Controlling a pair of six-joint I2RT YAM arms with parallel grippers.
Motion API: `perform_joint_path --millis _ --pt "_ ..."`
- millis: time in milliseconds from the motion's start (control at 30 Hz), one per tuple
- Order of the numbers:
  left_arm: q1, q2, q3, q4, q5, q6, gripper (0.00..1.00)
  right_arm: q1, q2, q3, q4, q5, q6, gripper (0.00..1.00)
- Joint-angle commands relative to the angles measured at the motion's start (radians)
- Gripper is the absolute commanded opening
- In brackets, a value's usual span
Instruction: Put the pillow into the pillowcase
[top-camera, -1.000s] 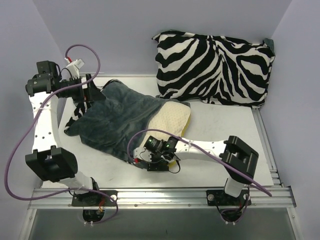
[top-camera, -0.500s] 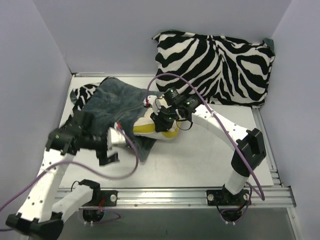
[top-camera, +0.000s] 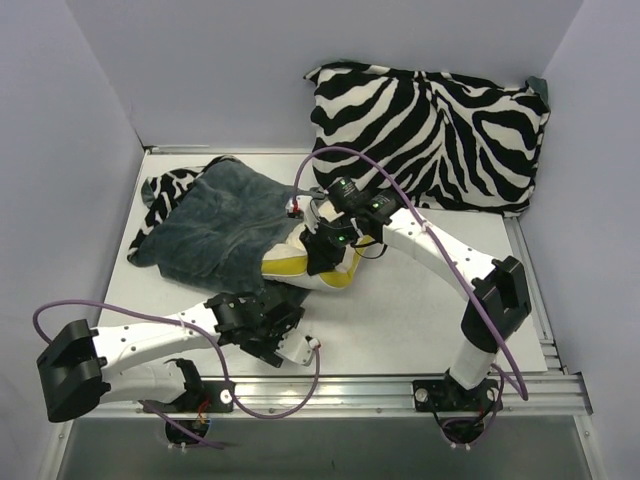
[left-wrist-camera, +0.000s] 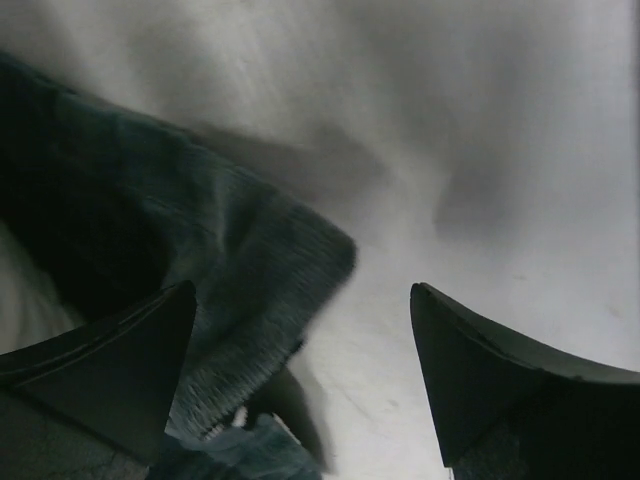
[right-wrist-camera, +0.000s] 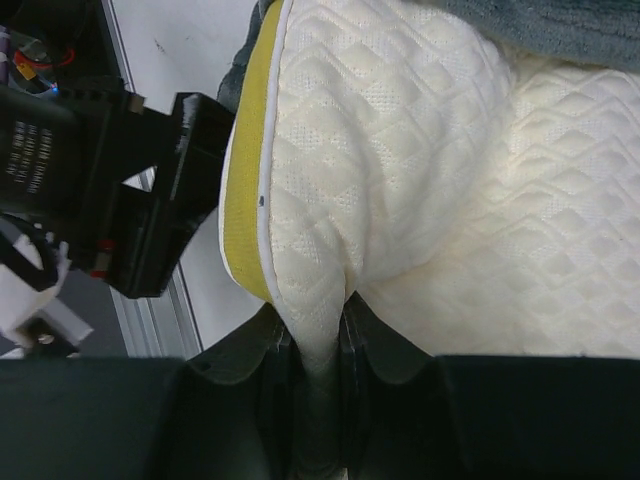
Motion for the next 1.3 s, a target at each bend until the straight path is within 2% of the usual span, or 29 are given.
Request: perform_joint_path --millis 0,33,67,100,133,200,233,267,300,333,400,433,467,533,600,667,700,733,767,800,900,967,1000,1033,1067,1133,1167,1200,1267 --pt "-0.002 0.064 -0.085 0.275 -0.19 0.115 0.95 -0.001 -0.036 0.002 -0.018 -0.092 0.015 0.0" --pt "0.007 0.081 -0.099 0.317 -0.225 0.127 0.91 -0.001 -0.041 -0.001 -0.019 -0.094 0.013 0.0" --pt "0.011 0.102 -0.106 0.364 -0.235 0.147 0.8 -0.003 -0.045 -0.005 -0.018 -0.094 0.012 0.0" --pt "0.011 0.153 -0.094 0.366 -0.239 0.149 0.49 -0.003 -0.047 -0.01 -0.018 -0.091 0.012 0.0" --pt "0.011 0.174 -0.081 0.368 -0.239 0.143 0.3 -0.003 -0.048 -0.013 -0.019 -0.092 0.01 0.0" --pt "0.006 0.211 -0.009 0.293 -0.157 0.101 0.0 -0.006 -0.044 -0.013 -0.016 -0.092 0.012 0.0" --pt "0.0 0.213 0.119 0.244 -0.102 0.074 0.0 -0.006 -0.025 0.004 -0.016 -0.103 0.016 0.0" --pt "-0.024 0.207 0.206 0.093 0.096 0.03 0.0 -0.006 -0.012 0.019 -0.015 -0.109 0.033 0.0" --pt "-0.047 0.204 0.287 0.048 0.168 -0.013 0.0 -0.006 0.008 0.039 -0.015 -0.118 0.047 0.0" --pt "-0.083 0.205 0.471 -0.029 0.252 -0.084 0.0 -0.004 0.057 0.095 -0.013 -0.138 0.057 0.0" --pt "-0.19 0.227 0.611 -0.065 0.398 -0.147 0.0 -0.007 0.114 0.151 -0.01 -0.149 0.09 0.0" --pt "-0.218 0.231 0.669 -0.063 0.423 -0.205 0.0 -0.009 0.175 0.171 -0.006 -0.158 0.102 0.0" --pt "-0.262 0.242 0.68 -0.063 0.443 -0.224 0.0 -0.009 0.205 0.195 0.002 -0.178 0.122 0.0" --pt "-0.261 0.239 0.658 -0.018 0.44 -0.233 0.0 -0.009 0.276 0.191 0.03 -0.203 0.211 0.0" --pt "-0.255 0.233 0.619 0.007 0.437 -0.229 0.0 -0.009 0.303 0.107 0.131 -0.235 0.344 0.0" --pt "-0.258 0.23 0.617 0.013 0.436 -0.256 0.01 -0.006 0.312 0.023 0.236 -0.243 0.399 0.0" --pt "-0.256 0.215 0.625 0.014 0.422 -0.281 0.16 -0.007 0.309 -0.063 0.264 -0.237 0.421 0.0" --pt "-0.252 0.205 0.628 0.012 0.384 -0.332 0.25 -0.007 0.305 -0.1 0.284 -0.238 0.438 0.0" --pt "-0.246 0.189 0.63 0.009 0.37 -0.359 0.38 -0.006 0.3 -0.134 0.313 -0.234 0.444 0.0" --pt "-0.232 0.144 0.634 0.007 0.361 -0.382 0.61 -0.004 0.295 -0.198 0.323 -0.232 0.443 0.0" --pt "-0.143 0.055 0.663 -0.002 0.353 -0.485 0.82 -0.006 0.274 -0.255 0.332 -0.223 0.432 0.0" --pt "-0.033 0.029 0.696 -0.037 0.344 -0.572 0.87 -0.007 0.236 -0.266 0.295 -0.227 0.426 0.18" --pt "0.012 0.015 0.709 -0.055 0.35 -0.595 0.88 -0.009 0.211 -0.271 0.283 -0.227 0.426 0.28" --pt "0.07 0.01 0.732 -0.089 0.347 -0.647 0.89 -0.011 0.144 -0.284 0.274 -0.223 0.424 0.44" --pt "0.181 0.006 0.736 -0.104 0.342 -0.672 0.91 -0.011 0.101 -0.292 0.248 -0.212 0.417 0.49" --pt "0.317 0.004 0.734 -0.146 0.363 -0.731 0.88 -0.024 -0.041 -0.312 0.217 -0.176 0.413 0.55" --pt "0.443 0.013 0.726 -0.155 0.379 -0.752 0.88 -0.036 -0.088 -0.346 0.196 -0.172 0.418 0.56" --pt "0.493 0.024 0.723 -0.166 0.415 -0.773 0.87 -0.075 -0.178 -0.366 0.186 -0.174 0.433 0.56" --pt "0.573 0.053 0.704 -0.181 0.451 -0.828 0.86 -0.119 -0.257 -0.44 0.17 -0.171 0.452 0.55"
